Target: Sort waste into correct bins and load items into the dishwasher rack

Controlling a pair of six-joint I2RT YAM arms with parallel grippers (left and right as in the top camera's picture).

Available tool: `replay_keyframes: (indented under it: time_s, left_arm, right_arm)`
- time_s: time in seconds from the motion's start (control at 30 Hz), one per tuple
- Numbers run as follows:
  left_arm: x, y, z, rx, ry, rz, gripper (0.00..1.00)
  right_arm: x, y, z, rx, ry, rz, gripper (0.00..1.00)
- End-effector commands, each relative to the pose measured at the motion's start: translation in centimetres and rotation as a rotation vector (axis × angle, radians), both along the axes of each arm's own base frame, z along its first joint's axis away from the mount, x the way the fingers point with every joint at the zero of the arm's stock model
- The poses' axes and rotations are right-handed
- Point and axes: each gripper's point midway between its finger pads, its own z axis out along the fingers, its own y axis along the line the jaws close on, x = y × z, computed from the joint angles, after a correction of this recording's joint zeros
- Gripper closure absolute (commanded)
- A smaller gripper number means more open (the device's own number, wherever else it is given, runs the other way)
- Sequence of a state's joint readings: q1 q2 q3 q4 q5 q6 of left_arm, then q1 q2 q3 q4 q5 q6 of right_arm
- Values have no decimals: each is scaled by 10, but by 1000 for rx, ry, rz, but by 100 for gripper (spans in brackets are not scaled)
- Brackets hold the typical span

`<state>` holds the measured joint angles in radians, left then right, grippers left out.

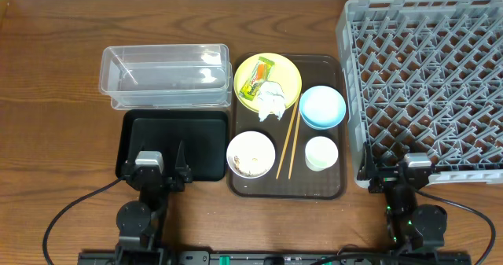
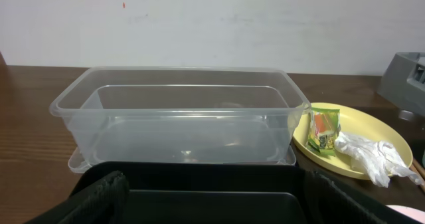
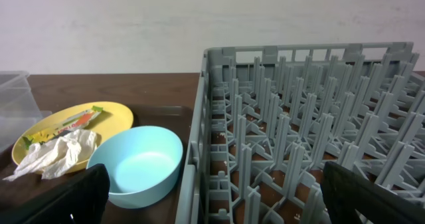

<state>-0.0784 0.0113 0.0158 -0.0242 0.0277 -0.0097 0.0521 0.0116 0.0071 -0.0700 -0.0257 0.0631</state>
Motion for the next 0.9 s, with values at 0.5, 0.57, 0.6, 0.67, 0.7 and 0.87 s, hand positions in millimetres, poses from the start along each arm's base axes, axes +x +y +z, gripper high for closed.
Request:
replay_keyframes:
  time_s: [0.5, 0.57, 0.6, 0.67, 0.7, 0.87]
  left_arm:
    - [-1, 4, -17, -5, 58, 19, 13]
    - [-1, 4, -17, -6, 58, 21, 13]
    - [-1, 4, -17, -4, 58, 20, 13]
    - [-1, 4, -17, -3, 58, 20, 13]
    - [-1, 4, -17, -3, 58, 21, 13]
    - [-1, 4, -17, -4, 64, 20, 13]
  right_arm:
    - [0, 0, -1, -14, 0, -6, 1]
    - [0, -1, -1, -14, 0, -9, 1]
    - [0, -1, -1, -13, 0, -8, 1]
    - [0, -1, -1, -14, 0, -9, 1]
    - [0, -1, -1, -14, 0, -12, 1]
    - [0, -5, 0, -16, -1, -34, 1]
